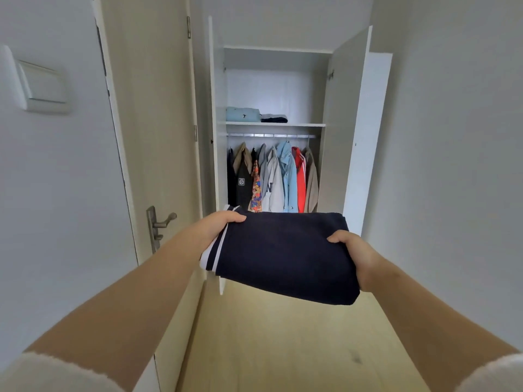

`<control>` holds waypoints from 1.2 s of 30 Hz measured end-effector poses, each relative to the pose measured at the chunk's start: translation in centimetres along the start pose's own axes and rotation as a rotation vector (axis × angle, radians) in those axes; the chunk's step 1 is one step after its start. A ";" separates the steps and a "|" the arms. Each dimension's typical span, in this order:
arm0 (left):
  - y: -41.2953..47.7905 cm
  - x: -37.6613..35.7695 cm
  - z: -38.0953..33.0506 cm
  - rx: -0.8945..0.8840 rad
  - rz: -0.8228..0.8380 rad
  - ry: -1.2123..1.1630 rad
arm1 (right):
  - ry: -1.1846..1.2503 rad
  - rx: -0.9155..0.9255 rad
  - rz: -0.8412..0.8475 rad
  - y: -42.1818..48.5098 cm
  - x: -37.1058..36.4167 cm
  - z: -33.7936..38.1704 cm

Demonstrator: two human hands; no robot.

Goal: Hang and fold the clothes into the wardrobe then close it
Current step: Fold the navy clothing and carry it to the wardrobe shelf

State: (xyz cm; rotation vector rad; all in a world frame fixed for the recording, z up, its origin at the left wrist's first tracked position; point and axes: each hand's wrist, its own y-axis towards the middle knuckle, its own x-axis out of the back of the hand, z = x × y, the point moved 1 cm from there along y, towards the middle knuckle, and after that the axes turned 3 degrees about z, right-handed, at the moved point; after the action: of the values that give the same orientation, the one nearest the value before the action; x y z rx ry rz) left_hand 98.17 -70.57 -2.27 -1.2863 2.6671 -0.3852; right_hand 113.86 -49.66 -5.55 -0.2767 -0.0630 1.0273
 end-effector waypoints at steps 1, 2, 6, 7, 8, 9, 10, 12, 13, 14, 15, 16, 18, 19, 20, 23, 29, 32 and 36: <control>1.9 -0.4 -0.7 -0.003 -0.005 0.011 | -0.004 0.011 0.003 1.8 0.6 0.7; 4.0 -0.8 -1.5 -0.010 -0.008 0.018 | 0.001 0.025 0.005 3.7 1.4 1.5; 12.4 -2.4 -4.9 -0.031 -0.006 0.018 | 0.039 0.036 0.028 11.6 4.3 4.7; 14.3 -2.7 -5.7 -0.022 -0.011 0.015 | 0.038 0.029 0.027 13.6 4.8 5.4; 16.2 -2.9 -6.2 -0.011 -0.018 0.012 | 0.038 0.020 0.023 15.5 5.1 6.0; 18.0 -3.0 -6.8 -0.005 -0.023 0.015 | 0.037 0.012 0.020 17.4 5.4 6.5; 19.7 -3.0 -7.3 -0.002 -0.027 0.021 | 0.038 0.005 0.018 19.2 5.5 6.9; 22.8 -2.7 -8.1 0.013 -0.048 0.021 | 0.040 -0.005 0.022 22.5 5.5 7.7; 24.3 -2.5 -8.4 0.018 -0.061 0.017 | 0.038 -0.008 0.029 24.0 5.5 8.0; 25.7 -2.2 -8.8 0.020 -0.070 0.012 | 0.035 -0.011 0.038 25.6 5.4 8.4; 27.2 -1.9 -9.1 0.021 -0.076 0.008 | 0.032 -0.014 0.046 27.1 5.3 8.8; 28.6 -1.7 -9.4 0.022 -0.079 0.001 | 0.031 -0.015 0.054 28.6 5.3 9.1; 31.5 -1.3 -10.3 0.016 -0.074 -0.007 | 0.037 -0.012 0.059 31.7 5.2 9.9; 33.1 -1.0 -10.8 0.009 -0.073 0.000 | 0.042 -0.011 0.055 33.4 5.2 10.2; 34.8 -0.7 -11.3 0.001 -0.076 0.004 | 0.043 -0.010 0.052 35.2 5.2 10.6; 39.8 0.8 -12.4 -0.029 -0.080 -0.017 | 0.020 -0.003 0.055 40.7 4.5 12.3; 51.2 5.5 -16.9 -0.084 -0.107 -0.045 | -0.010 0.014 0.065 53.6 1.4 17.4; 56.8 7.0 -19.9 -0.109 -0.094 -0.034 | -0.002 0.027 0.064 59.4 0.4 19.7; 63.9 7.5 -22.8 -0.098 -0.047 -0.060 | 0.020 0.039 0.051 66.2 0.9 22.1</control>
State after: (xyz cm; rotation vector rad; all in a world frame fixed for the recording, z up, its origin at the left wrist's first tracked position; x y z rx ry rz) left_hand 40.28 -34.55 0.35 -1.3678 2.6389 -0.2205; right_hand 55.03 -12.33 -1.30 -0.2543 -0.0183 1.0751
